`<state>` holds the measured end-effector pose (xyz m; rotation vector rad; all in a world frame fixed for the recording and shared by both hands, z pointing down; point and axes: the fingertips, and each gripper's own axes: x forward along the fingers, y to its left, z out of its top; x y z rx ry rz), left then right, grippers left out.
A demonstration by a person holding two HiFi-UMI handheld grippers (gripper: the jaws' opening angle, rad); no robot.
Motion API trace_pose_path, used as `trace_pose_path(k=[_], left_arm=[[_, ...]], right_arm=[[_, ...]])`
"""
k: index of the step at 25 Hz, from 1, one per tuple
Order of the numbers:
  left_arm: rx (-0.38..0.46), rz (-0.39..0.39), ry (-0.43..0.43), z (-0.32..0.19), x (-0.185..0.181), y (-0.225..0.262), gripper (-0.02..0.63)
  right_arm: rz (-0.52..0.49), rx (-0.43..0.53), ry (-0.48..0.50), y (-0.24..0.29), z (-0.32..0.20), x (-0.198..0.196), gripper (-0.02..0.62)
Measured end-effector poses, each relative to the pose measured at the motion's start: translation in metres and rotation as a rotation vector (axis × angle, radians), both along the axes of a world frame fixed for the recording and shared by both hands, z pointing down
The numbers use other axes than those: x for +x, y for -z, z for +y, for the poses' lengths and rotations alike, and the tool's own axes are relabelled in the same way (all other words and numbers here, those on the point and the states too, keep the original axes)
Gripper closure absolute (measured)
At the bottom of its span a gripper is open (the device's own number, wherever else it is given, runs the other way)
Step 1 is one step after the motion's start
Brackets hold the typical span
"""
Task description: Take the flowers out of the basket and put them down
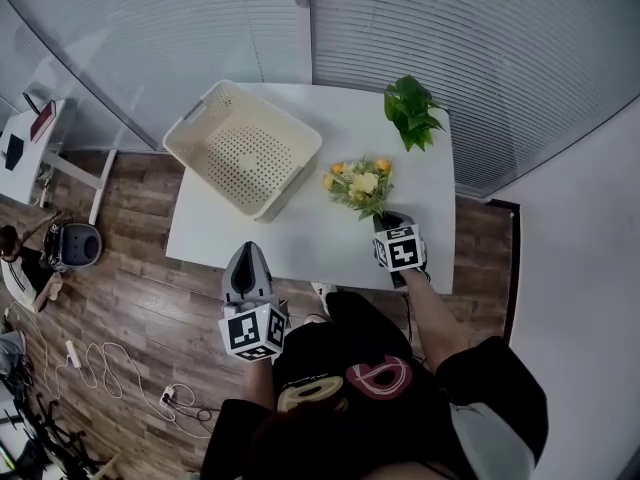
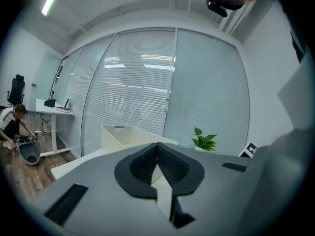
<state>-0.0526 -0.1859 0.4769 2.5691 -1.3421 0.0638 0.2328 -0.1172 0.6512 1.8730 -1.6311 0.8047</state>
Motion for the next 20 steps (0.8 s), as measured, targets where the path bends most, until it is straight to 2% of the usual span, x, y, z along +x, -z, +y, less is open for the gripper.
trace_pose_path(k=[6, 12, 20], left_arm=[[-0.001, 0.006, 0.01, -0.008, 0.001, 0.0, 0.589], [0.005, 0.011, 0.004, -0.013, 0.007, 0.003, 0.589], [-0.002, 0.011, 0.008, -0.013, 0.008, 0.0, 0.589]], right_arm=[[-0.025, -0.01, -0.012, -0.006, -0.007, 0.002, 0.554], [-0.002, 0.004, -0.031, -0.007, -0.013, 0.008, 0.548], [-0.06, -0.018, -0.02, -0.015, -0.013, 0.005, 0.522]])
